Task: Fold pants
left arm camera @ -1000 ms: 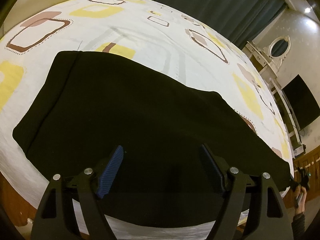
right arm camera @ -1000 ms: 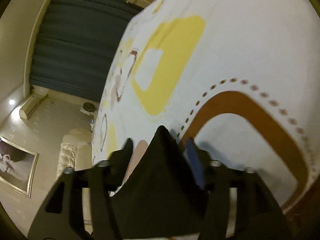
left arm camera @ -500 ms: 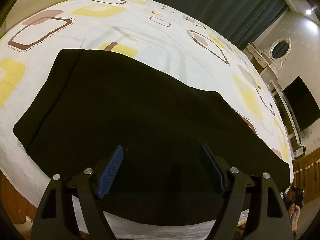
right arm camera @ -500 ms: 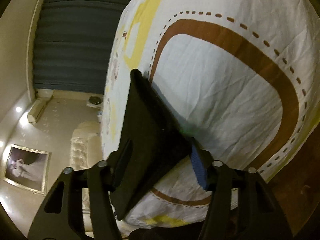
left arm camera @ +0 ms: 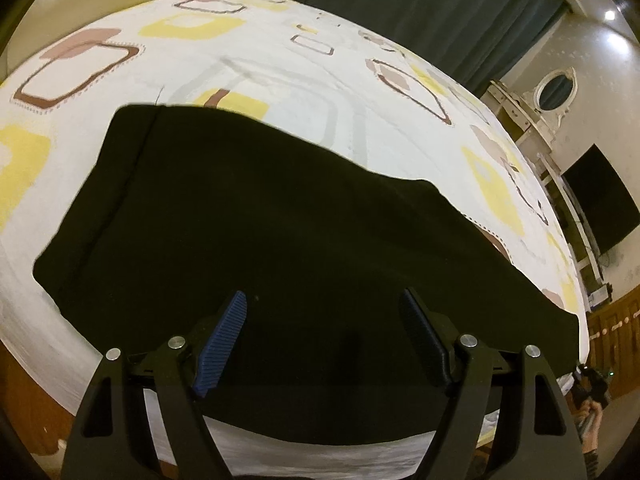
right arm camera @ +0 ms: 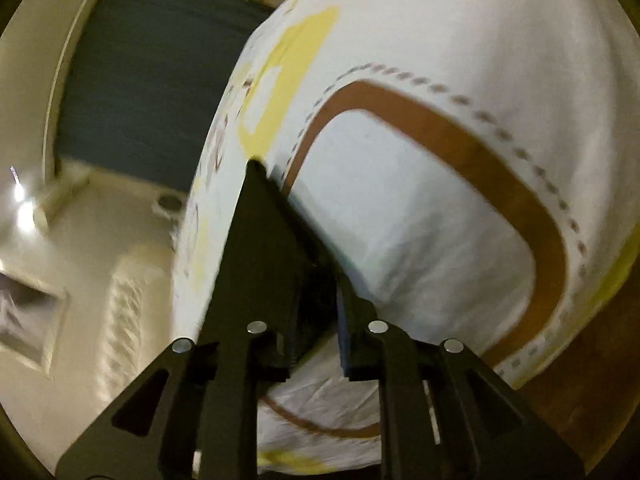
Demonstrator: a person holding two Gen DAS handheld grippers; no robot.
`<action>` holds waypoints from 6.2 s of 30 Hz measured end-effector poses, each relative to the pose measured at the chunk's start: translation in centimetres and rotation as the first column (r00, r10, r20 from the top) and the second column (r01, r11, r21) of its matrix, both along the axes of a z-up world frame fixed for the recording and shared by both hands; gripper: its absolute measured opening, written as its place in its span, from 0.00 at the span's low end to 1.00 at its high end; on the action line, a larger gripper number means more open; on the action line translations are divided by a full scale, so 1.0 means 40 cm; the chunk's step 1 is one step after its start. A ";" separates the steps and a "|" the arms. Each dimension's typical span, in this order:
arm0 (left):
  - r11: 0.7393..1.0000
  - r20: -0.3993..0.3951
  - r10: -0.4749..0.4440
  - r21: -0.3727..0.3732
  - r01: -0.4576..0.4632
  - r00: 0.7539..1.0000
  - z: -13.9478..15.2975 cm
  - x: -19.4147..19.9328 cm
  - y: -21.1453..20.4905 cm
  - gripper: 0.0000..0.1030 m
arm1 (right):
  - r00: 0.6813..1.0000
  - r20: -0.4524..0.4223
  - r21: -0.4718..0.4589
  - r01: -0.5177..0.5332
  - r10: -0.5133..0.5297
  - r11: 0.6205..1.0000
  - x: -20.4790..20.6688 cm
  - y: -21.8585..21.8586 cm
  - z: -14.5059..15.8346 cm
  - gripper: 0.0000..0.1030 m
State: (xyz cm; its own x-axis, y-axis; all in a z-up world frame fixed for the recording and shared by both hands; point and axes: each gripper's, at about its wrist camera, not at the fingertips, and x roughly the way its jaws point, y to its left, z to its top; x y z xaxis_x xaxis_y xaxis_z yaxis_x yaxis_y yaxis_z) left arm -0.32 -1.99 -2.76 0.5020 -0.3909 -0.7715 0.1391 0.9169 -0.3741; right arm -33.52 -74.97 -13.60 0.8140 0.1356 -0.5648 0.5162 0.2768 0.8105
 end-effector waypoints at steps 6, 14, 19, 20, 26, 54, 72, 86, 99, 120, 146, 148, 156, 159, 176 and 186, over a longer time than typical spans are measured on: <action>0.999 0.068 -0.006 0.042 0.004 0.998 0.039 -0.005 0.004 0.75 | 0.996 -0.001 -0.080 -0.088 0.088 0.993 0.049 -0.038 0.084 0.48; 0.996 0.078 0.034 0.084 -0.041 0.996 0.040 -0.010 0.038 0.79 | 0.956 -0.093 -0.073 -0.286 0.279 0.955 0.214 -0.028 0.052 0.62; 0.992 0.090 0.056 0.109 -0.065 0.994 0.040 -0.006 0.054 0.81 | 0.890 -0.137 -0.082 -0.449 0.436 0.890 0.268 0.047 0.077 0.36; 0.992 0.088 0.056 0.110 -0.065 0.995 0.039 -0.004 0.058 0.82 | 0.868 -0.169 -0.092 -0.486 0.468 0.869 0.281 0.075 0.077 0.32; 0.989 0.055 0.057 0.137 -0.064 0.997 0.025 -0.002 0.057 0.82 | 0.892 -0.227 -0.172 -0.432 0.392 0.885 0.265 0.101 0.131 0.24; 0.992 0.114 -0.007 0.126 -0.008 0.993 0.085 -0.068 0.030 0.83 | 0.758 -0.087 -0.457 -0.607 0.646 0.650 0.477 0.691 0.603 0.24; 0.992 0.110 -0.026 0.124 0.012 0.994 0.071 -0.071 0.015 0.82 | 0.586 -0.442 -0.428 -0.803 0.679 0.414 0.624 1.097 0.271 0.24; 0.990 0.101 -0.049 0.135 0.035 0.994 0.059 -0.072 -0.004 0.82 | 0.572 -0.382 -0.358 -0.815 0.726 0.455 0.636 1.158 0.234 0.29; 0.989 0.103 -0.066 0.141 0.051 0.992 0.052 -0.075 -0.014 0.82 | 0.603 -0.255 -0.267 -0.795 0.756 0.544 0.622 1.174 0.205 0.43; 0.986 0.104 -0.072 0.155 0.055 0.992 0.051 -0.075 -0.021 0.83 | 0.802 0.043 -0.410 -0.530 0.596 0.742 0.455 1.094 0.162 0.60; 0.998 -0.161 0.052 -0.016 -0.056 0.986 -0.084 0.175 0.383 0.82 | 0.768 0.009 -0.457 -0.566 0.640 0.686 0.460 1.128 0.153 0.80; 1.000 -0.151 0.014 -0.017 -0.016 0.988 -0.088 0.198 0.366 0.82 | 0.767 0.008 -0.453 -0.569 0.641 0.686 0.463 1.128 0.154 0.81; 0.994 -0.140 -0.060 0.085 0.072 0.988 -0.088 0.233 0.311 0.63 | 0.772 0.031 -0.381 -0.578 0.635 0.721 0.471 1.110 0.155 0.81; 0.996 -0.157 -0.074 0.041 0.081 0.985 -0.086 0.232 0.321 0.33 | 0.768 0.038 -0.375 -0.582 0.639 0.722 0.470 1.111 0.157 0.82; 0.993 -0.066 -0.109 -0.057 0.106 0.992 0.140 0.164 0.236 0.13 | 0.804 0.088 -0.348 -0.528 0.587 0.775 0.448 1.069 0.195 0.82; 0.980 0.042 -0.194 -0.031 0.196 0.980 0.312 0.090 0.042 0.13 | 0.843 0.157 -0.281 -0.461 0.514 0.842 0.388 0.980 0.221 0.85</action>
State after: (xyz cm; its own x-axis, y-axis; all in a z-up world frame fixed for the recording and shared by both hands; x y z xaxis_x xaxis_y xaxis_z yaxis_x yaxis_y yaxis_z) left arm 3.30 -0.31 9.74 0.4425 -0.5108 -0.7371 0.3290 0.8571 -0.3964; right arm -18.01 -35.79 -4.75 0.7801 0.4402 -0.4447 0.0831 0.6315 0.7709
